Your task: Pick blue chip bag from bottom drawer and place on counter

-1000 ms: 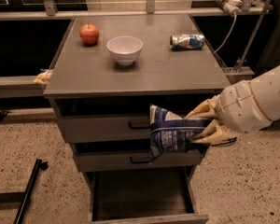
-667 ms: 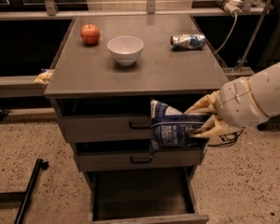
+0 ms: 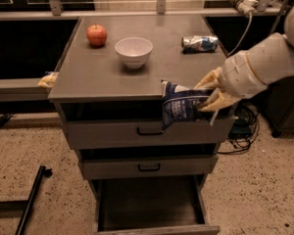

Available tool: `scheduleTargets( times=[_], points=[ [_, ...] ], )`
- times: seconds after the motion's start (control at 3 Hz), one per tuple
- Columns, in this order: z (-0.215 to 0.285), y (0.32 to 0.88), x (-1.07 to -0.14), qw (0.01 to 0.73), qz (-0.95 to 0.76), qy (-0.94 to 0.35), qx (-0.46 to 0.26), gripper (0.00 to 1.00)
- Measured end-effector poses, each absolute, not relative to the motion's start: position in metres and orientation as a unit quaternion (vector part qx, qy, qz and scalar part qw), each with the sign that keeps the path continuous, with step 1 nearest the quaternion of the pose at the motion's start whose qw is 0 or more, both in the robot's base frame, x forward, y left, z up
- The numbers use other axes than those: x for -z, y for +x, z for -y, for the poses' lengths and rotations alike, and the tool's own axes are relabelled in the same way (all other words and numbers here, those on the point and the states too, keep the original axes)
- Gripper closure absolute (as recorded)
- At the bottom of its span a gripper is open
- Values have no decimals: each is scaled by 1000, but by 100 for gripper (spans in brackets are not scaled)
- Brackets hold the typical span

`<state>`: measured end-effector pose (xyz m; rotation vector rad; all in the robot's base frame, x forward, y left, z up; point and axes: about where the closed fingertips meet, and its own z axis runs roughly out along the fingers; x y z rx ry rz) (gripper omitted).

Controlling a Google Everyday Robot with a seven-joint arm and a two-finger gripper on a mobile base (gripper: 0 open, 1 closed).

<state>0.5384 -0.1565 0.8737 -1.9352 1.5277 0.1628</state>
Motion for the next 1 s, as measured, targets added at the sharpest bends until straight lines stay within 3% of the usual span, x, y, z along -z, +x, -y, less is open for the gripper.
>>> scheduleTargets(
  times=[1.0],
  points=[
    [161,682,-892,354,-572,-739,-31,100]
  ],
)
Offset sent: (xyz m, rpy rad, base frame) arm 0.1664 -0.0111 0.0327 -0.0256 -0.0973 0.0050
